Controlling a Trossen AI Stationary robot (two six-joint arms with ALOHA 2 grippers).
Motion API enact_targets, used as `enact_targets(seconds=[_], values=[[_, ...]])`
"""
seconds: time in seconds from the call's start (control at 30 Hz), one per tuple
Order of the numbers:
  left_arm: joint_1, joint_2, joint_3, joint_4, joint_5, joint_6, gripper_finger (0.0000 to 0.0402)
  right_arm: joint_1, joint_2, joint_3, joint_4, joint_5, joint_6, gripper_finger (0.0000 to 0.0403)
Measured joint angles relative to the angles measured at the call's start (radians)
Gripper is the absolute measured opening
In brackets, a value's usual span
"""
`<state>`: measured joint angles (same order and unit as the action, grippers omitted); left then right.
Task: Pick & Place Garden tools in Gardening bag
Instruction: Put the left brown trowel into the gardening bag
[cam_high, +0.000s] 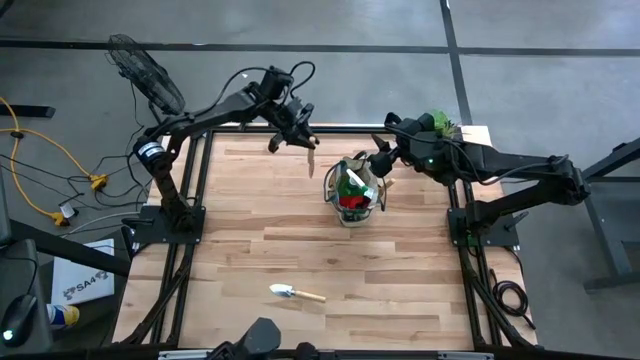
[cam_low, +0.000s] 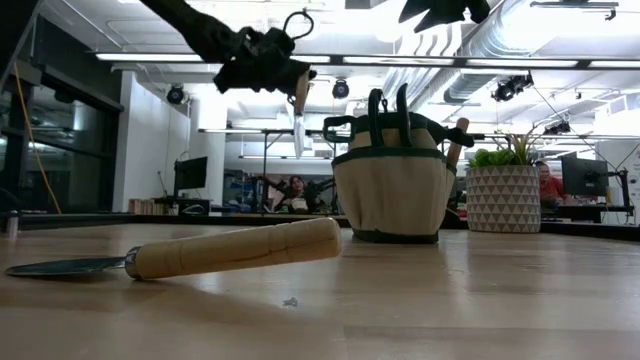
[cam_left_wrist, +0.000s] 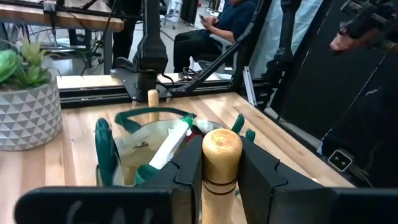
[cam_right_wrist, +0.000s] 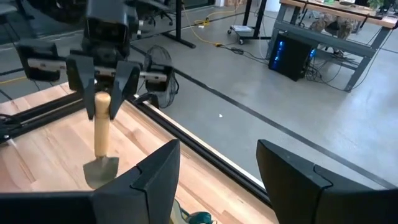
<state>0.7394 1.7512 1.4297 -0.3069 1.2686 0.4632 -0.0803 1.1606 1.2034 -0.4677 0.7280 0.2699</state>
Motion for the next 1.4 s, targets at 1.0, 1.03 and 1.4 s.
enact_targets(seconds=[1.0, 1.03, 1.4], values=[[-0.132, 0.0, -0.084, 0.376, -0.269, -0.18, 0.0066, 0.0, 0.0, 0.0, -0.001, -0.006, -0.001, 0.0205], [-0.14, 0.0, -0.084, 0.376, -0.27, -0.179, 0.0066, 0.0, 0.0, 0.0, -0.001, -0.006, -0.001, 0.0205], [-0.159, 0.0, -0.084, 0.385, -0.284, -0.184, 0.0066, 0.0, 0.0, 0.0, -0.003, -0.074, -0.003, 0.0205]])
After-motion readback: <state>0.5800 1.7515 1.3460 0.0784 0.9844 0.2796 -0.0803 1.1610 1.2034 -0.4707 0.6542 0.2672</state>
